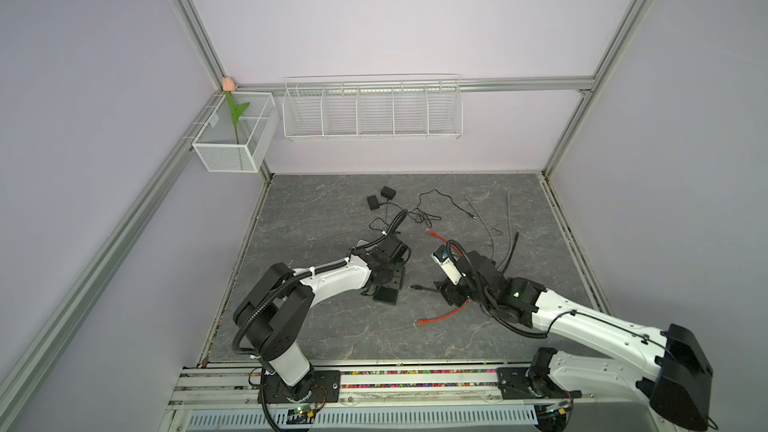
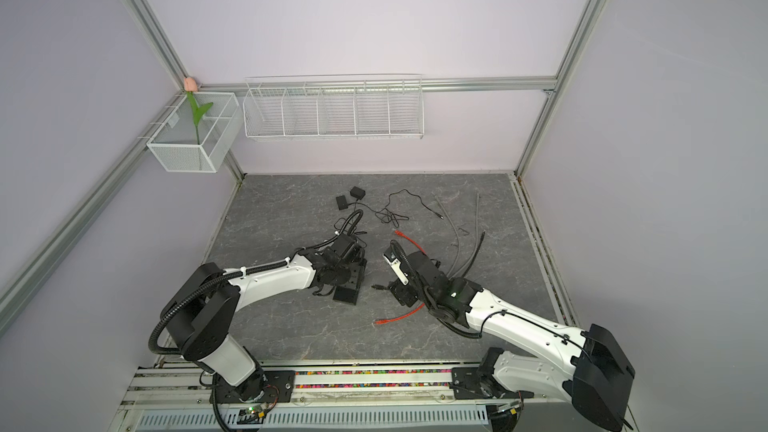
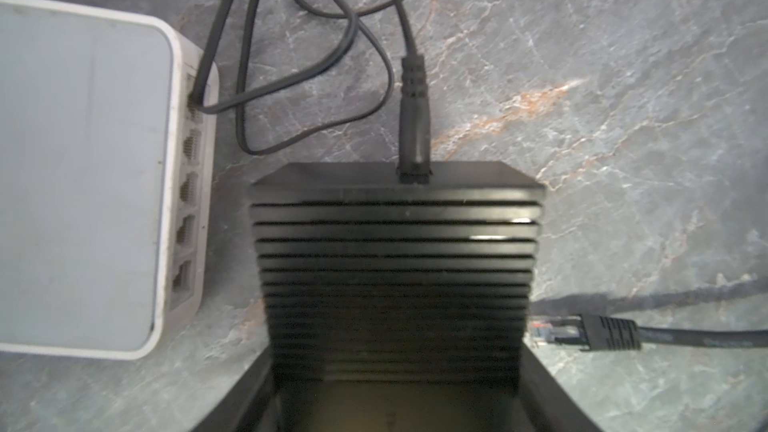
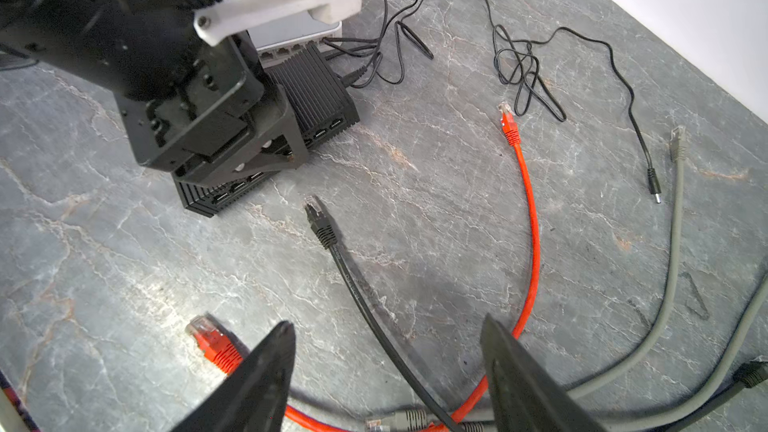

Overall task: Insert the plug into the switch port
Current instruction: 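Grasp the black ethernet cable plug with the right gripper while left gripper releases the switch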

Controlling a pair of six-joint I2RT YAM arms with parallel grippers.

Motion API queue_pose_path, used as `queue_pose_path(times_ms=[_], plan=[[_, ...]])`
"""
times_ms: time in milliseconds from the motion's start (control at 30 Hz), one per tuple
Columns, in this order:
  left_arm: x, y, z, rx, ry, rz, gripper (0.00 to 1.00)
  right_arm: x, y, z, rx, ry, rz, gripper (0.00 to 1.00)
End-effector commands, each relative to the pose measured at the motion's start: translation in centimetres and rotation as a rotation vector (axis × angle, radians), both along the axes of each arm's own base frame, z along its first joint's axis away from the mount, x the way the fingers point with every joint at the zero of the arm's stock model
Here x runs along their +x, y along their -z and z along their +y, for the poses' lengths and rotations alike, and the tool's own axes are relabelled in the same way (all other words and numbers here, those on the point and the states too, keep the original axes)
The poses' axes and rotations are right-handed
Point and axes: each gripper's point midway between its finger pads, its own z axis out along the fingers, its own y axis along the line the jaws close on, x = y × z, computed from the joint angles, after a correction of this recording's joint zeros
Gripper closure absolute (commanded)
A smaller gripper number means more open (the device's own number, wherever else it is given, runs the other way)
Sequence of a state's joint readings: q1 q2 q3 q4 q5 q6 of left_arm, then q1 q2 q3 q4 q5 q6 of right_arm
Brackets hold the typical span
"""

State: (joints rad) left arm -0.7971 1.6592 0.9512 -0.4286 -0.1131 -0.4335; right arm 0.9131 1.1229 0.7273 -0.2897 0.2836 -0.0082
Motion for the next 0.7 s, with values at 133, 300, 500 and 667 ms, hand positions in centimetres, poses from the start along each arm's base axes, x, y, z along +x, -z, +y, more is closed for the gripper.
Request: queue_pose_path(times_ms=[133, 300, 500, 667], plan=[[0.0, 0.8, 1.2, 0.06, -0.025, 0.005, 0.15, 0.9, -0.6, -0.1, -0.011, 0.022, -0.042, 0.25], [0.1, -1.2, 0.9, 0.011, -0.026, -0.027, 0.14, 0.4, -0.6, 1.0, 0.004, -0.053, -0.038, 0.26], [-0.5, -7.2, 0.5, -0.161, -0.006, -0.14, 0.14, -1.4, -0.6, 4.3, 0.069, -0.277, -0.014, 0.26], [-0.9, -10.3, 1.8, -0.318, -0.043, -0.246, 0.01, -1.6, 1.0, 5.3, 0.006, -0.348, 0.039, 0.25]])
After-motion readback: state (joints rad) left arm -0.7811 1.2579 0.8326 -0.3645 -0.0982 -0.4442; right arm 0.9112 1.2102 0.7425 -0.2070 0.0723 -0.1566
